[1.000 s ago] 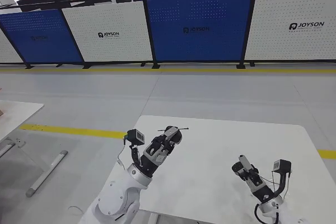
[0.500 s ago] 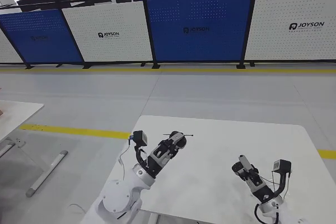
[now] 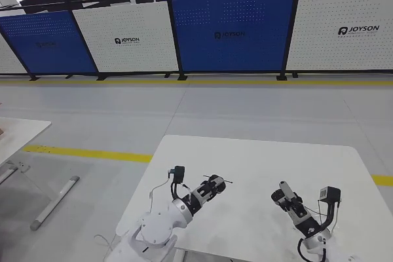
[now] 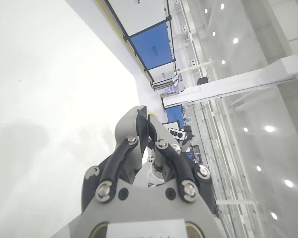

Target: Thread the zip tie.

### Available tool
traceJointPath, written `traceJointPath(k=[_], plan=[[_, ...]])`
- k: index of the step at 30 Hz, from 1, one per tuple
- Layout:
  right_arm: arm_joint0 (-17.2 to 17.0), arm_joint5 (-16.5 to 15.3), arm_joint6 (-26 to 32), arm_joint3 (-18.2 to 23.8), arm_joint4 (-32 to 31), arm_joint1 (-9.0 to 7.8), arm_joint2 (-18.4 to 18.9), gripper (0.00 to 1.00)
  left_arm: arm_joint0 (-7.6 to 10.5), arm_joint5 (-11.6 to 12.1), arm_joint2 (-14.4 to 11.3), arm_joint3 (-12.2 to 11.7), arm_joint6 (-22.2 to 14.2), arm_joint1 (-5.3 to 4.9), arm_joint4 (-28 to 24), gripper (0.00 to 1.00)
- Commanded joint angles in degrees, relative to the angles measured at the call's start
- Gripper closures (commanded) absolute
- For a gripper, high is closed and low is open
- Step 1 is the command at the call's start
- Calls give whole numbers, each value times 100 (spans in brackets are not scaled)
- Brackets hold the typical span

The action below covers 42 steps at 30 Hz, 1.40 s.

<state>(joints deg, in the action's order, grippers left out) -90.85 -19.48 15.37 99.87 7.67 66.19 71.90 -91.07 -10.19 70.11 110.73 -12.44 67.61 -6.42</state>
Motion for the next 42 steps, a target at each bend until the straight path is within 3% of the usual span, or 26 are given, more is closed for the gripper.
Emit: traceJointPath(k=[1,7,16,19,25,33,37,42], plan=[[0,0,0,0,0,0,0,0,25,24,-21,-196,74,11,-66,100],[0,0,0,0,0,0,0,0,80,8,-131,-423,532,54,-48,100],[0,0,0,0,0,0,0,0,85,14,-127,-446,583,57,-45,100],[0,0,0,0,0,0,0,0,142,-111,-200,-596,1268,103,131,100],[0,0,0,0,0,0,0,0,265,-312,-353,-791,1964,184,205,100],[0,0,0,0,0,0,0,0,266,-301,-355,-792,1958,185,202,100],[0,0,0,0,0,0,0,0,208,-2,-253,-626,1805,186,3,100],[0,0,0,0,0,0,0,0,-93,358,91,-5,1920,161,-129,100]])
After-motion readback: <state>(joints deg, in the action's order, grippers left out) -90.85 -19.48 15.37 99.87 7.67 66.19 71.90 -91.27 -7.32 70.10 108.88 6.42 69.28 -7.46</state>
